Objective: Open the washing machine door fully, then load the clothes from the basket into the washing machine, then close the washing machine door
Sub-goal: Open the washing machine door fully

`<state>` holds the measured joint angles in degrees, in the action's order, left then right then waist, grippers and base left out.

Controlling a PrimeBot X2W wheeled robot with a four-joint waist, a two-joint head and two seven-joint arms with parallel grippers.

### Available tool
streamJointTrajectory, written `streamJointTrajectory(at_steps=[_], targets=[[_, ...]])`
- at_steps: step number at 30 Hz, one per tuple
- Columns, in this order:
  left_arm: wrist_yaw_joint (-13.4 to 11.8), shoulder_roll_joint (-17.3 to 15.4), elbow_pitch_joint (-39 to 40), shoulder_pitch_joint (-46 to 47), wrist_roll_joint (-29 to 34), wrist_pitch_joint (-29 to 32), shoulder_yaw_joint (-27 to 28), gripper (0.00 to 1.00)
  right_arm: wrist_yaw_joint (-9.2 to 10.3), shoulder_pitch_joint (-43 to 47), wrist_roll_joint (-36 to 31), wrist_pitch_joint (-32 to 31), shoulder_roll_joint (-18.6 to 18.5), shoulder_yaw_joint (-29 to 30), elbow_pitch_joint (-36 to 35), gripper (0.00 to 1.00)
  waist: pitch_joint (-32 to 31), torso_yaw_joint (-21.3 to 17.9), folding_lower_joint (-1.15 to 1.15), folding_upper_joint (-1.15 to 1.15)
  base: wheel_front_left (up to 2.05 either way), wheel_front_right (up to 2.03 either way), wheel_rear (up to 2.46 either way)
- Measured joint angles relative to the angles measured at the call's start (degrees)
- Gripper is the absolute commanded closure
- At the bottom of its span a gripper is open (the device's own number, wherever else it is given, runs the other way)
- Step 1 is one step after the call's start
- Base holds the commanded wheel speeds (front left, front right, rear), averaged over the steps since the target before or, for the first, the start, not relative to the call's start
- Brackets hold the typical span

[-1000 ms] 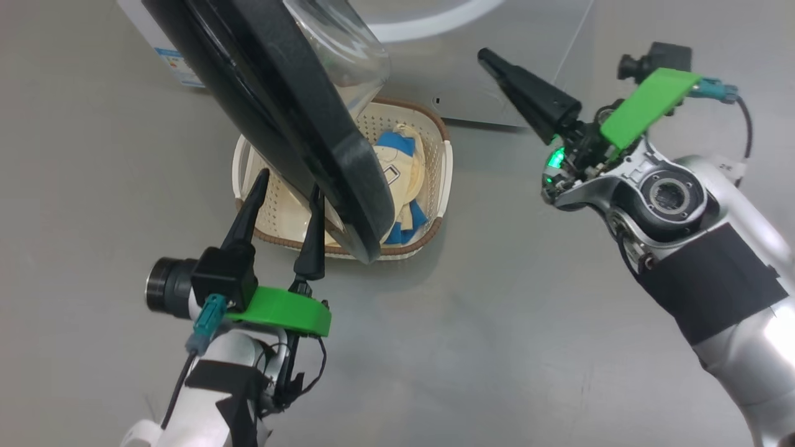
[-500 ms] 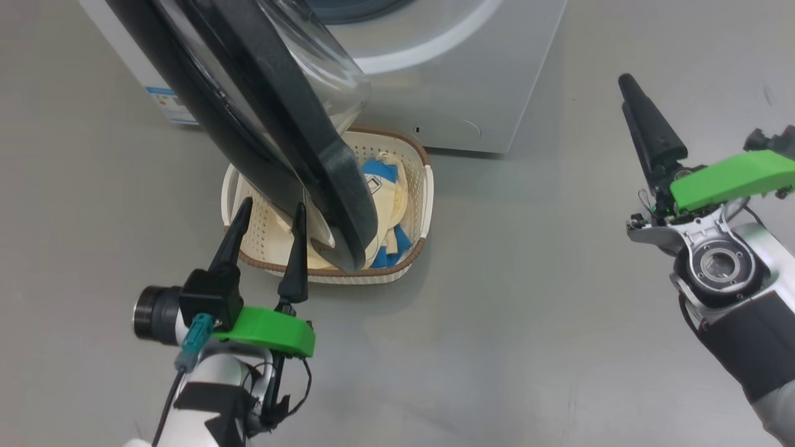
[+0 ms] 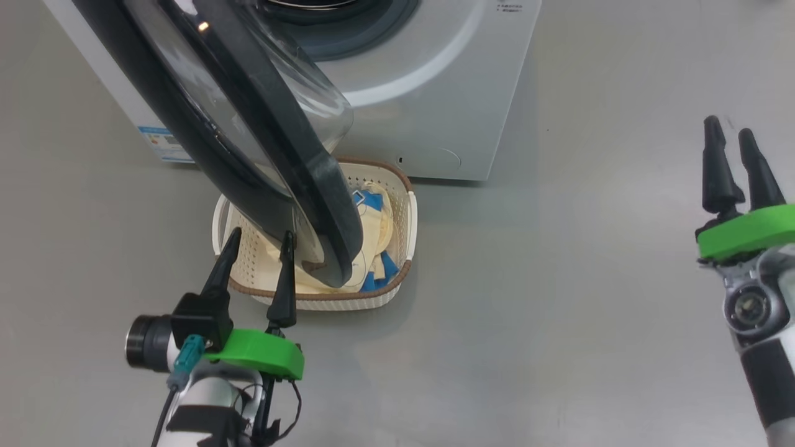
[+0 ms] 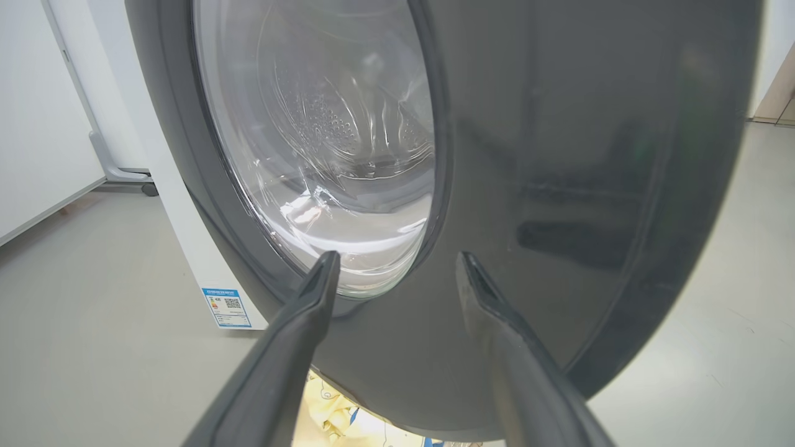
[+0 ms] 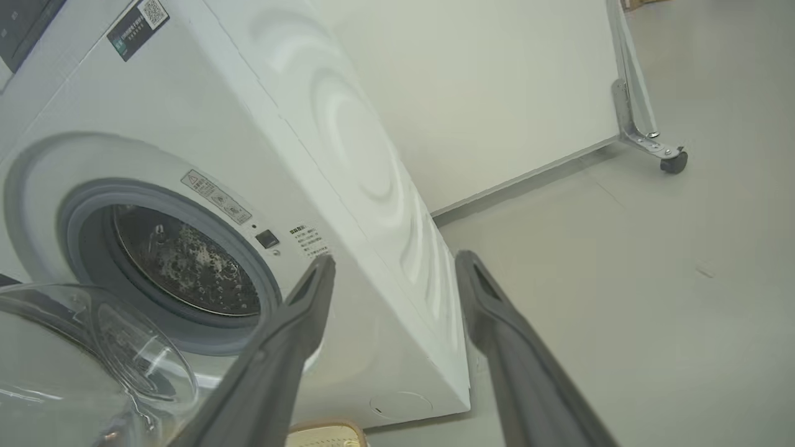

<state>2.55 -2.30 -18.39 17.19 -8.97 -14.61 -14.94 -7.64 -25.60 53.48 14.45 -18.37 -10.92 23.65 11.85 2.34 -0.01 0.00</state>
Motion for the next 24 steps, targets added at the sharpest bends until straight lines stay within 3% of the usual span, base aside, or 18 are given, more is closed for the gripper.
streamJointTrajectory(at_steps=[5, 10, 14, 24], targets=[[0.5, 0.0, -0.3, -0.3, 0.0, 0.0, 0.1, 0.00, 0.00, 6.4, -22.6, 0.0, 6.4, 9.7, -3.8, 0.00, -1.3, -0.2, 0.00, 0.00, 0.00, 0.00, 0.00], [0.7, 0.0, -0.6, -1.0, 0.0, 0.0, 0.4, 0.00, -0.01, 12.4, -37.5, 0.0, 11.7, 14.5, -8.4, 0.00, -2.5, -0.4, 0.00, 0.00, 0.00, 0.00, 0.00], [0.9, 0.0, -0.9, -1.9, 0.0, 0.0, 0.5, 0.00, -0.01, 16.1, -43.3, -0.1, 14.0, 15.8, -12.0, 0.00, -3.5, -0.7, 0.00, 0.00, 0.00, 0.00, 0.00], [1.0, -0.1, -1.4, -3.7, 0.0, 0.0, 1.0, 0.00, -0.01, 25.3, -48.2, -1.7, 15.7, 16.4, -19.1, 0.00, -5.6, -1.1, 0.00, 0.00, 0.00, 0.00, 0.00]])
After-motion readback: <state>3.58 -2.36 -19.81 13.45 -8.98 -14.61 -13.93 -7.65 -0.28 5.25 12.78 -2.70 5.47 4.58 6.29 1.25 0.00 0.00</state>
